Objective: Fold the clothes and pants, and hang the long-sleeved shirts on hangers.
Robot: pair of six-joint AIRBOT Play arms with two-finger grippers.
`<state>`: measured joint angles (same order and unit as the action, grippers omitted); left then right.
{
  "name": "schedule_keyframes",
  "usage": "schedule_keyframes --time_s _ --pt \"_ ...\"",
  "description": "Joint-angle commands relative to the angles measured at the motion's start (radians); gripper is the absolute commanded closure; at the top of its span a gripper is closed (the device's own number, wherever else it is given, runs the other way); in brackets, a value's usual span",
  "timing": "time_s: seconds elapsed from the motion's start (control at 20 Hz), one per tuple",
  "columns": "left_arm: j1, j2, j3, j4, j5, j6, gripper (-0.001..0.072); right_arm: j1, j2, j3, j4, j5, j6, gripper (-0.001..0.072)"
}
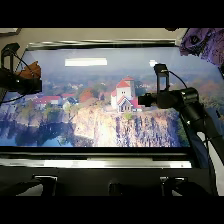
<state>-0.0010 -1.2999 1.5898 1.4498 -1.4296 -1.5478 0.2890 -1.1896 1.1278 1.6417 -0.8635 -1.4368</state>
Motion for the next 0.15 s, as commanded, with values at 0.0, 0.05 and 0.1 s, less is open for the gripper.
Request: schedule_keyframes --time_s 0.0,0.05,0.1 --pt "0.000 0.001 -0.002 0.002 -0.002 0.000 0.0689 0.001 -0.001 0.001 -0.004 0.001 0.000 0.0601" --pt "0.000 0.001 -0.002 0.002 -0.002 0.000 0.0689 0.001 -0.001 0.001 -0.004 0.001 0.000 0.0601" --pt "0.000 0.001 -0.002 0.002 -0.002 0.000 0.0689 0.001 -0.001 0.001 -0.004 0.001 0.000 0.0601"
